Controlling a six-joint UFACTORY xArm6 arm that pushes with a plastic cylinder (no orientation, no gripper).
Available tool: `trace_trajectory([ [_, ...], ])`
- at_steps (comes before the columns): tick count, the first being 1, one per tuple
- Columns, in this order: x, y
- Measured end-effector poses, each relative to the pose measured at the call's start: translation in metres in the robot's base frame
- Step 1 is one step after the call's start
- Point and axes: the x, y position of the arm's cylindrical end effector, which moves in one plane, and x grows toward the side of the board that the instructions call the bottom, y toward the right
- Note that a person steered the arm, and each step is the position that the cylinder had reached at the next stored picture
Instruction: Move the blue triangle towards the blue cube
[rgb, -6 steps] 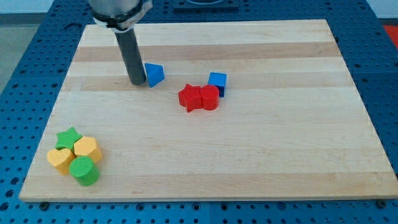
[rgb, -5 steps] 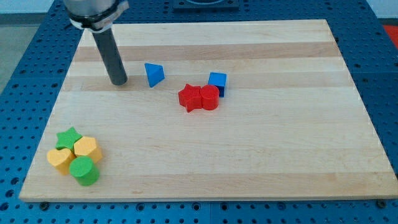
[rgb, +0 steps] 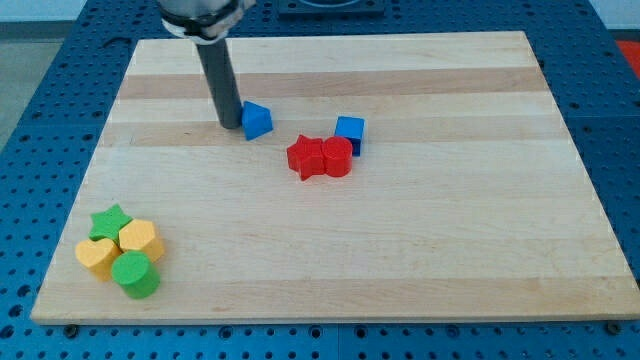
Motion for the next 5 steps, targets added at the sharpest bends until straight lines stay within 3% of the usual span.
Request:
trace_trajectory([
  [5, 0.019, 0.037],
])
